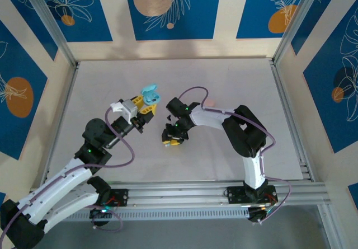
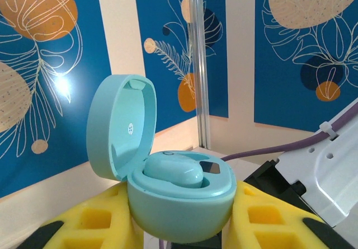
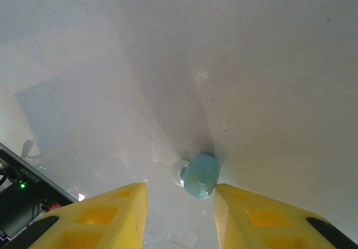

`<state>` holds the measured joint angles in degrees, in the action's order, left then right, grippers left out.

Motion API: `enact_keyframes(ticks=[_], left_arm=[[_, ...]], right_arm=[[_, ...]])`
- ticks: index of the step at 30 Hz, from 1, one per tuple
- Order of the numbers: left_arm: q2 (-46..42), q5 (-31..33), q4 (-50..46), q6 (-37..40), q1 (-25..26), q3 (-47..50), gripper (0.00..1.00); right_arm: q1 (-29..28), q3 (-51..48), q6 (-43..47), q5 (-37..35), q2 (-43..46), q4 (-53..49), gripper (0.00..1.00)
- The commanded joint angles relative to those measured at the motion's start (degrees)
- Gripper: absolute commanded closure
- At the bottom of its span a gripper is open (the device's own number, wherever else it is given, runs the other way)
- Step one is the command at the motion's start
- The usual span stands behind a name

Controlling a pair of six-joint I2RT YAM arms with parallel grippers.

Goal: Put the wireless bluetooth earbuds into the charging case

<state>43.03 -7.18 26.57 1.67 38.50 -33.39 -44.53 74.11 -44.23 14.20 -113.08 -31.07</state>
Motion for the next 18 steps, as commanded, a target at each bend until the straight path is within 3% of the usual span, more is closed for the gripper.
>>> enact_keyframes(ticks=[1,18], left_arm=[[0.3,-0.5,2.2,-0.1,0.6,-2.2,0.75],[0.8,-0.7,2.3,-0.3,0.6,-2.4,0.75]], right_arm=[[0.2,-0.4,-1.0,1.0,-1.4,-0.1,0.62],[0.2,0.0,0.7,2.6,-2.8,2.9,0.68]])
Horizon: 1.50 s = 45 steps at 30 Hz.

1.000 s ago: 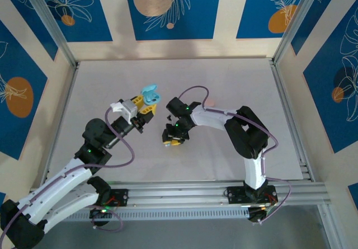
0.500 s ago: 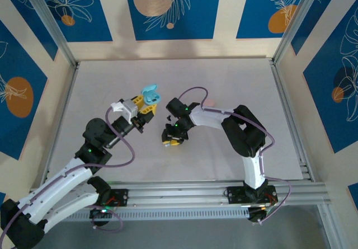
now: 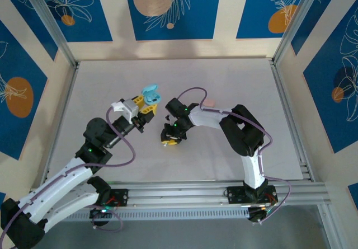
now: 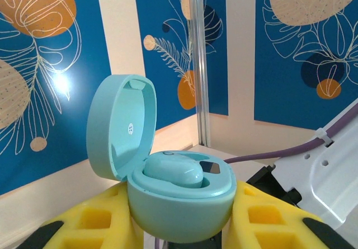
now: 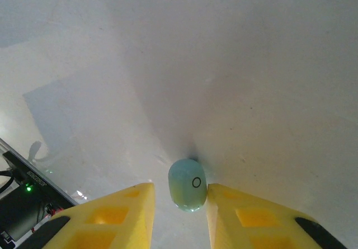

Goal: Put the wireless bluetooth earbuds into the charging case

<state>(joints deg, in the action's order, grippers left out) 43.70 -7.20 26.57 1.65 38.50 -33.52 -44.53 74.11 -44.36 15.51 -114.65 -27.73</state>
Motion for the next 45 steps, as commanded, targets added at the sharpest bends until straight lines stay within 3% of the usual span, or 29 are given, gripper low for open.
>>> enact_keyframes(ticks=[1,14,33,45], left_arm=[[0.2,-0.7,2.3,-0.2,0.6,-2.3,0.75],[-0.1,-0.7,2.3,-0.4,0.6,-2.1,0.75],[-0.3,-0.4,2.2,-0.5,0.6,-1.8,0.75],[-0.2,-0.4,2.2,-0.6,0.6,-1.9,0.75]], right_arm=[[0.2,0.1,1.0,1.1,-1.4,-0.4,0.68],[-0.2,2.7,3.0,0.3,-3.0,-1.6,0.70],[-3.3,11.0,7.4,-7.5,-7.4,-9.7,0.69],[-3.0,11.4,6.2,-12.9,-5.1,-13.0,0.78]])
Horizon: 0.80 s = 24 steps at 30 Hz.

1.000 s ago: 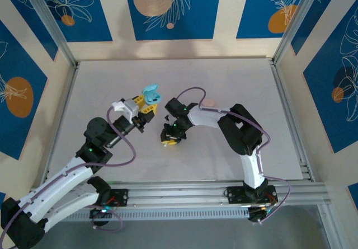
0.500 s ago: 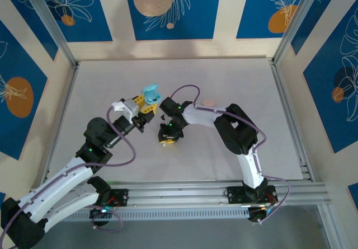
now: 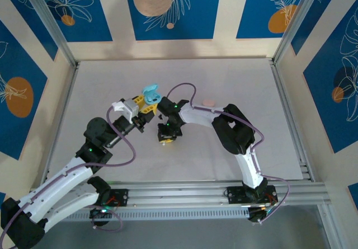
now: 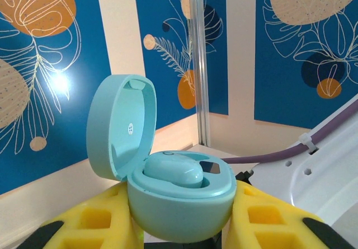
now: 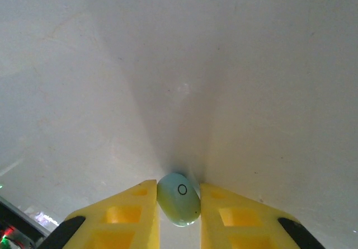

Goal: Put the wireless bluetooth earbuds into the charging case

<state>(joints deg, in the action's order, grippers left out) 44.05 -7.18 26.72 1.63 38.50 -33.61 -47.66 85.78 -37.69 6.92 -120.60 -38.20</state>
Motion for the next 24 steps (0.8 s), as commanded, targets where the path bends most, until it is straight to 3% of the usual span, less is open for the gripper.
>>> enact_keyframes(ticks=[1,14,24], left_arm=[[-0.5,-0.4,2.0,-0.5,0.6,-1.8,0.75],[-0.1,-0.4,2.0,-0.4,0.6,-1.8,0.74],[4.4,-1.1,2.8,0.0,0.6,0.0,0.74]], right_arm=[[0.3,-0.8,-0.7,-4.9,1.5,-2.7,0.78],[3.8,-8.8,-4.4,-13.8,10.2,-5.6,0.78],[8.5,-14.1,-4.5,-12.2,25.1,-3.9,0.78]])
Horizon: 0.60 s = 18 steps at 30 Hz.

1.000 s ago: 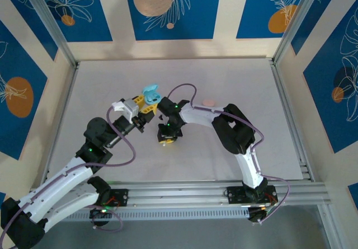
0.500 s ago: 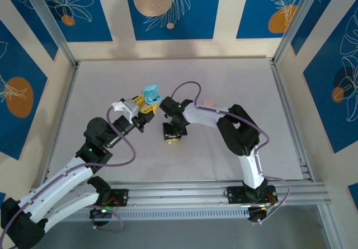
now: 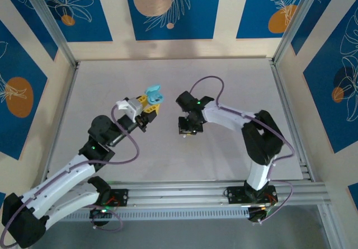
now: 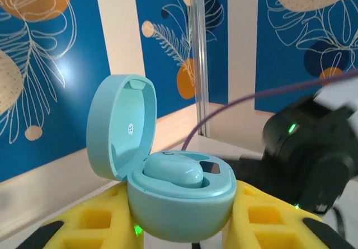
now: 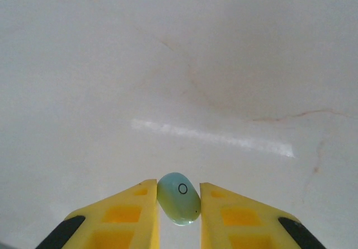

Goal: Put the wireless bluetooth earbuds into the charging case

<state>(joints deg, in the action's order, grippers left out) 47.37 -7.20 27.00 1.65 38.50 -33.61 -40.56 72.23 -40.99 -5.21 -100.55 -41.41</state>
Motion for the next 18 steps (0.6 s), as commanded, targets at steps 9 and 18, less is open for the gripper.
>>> enact_keyframes(ticks=[9,18], left_arm=[[8.2,-4.4,7.6,-1.1,0.7,1.9,0.74],[12.0,-7.3,10.4,-0.4,1.0,2.3,0.74]], right_arm=[[6.4,0.2,-0.7,2.5,19.0,-2.5,0.78],[6.3,6.8,-0.2,7.1,23.8,-3.0,0.78]])
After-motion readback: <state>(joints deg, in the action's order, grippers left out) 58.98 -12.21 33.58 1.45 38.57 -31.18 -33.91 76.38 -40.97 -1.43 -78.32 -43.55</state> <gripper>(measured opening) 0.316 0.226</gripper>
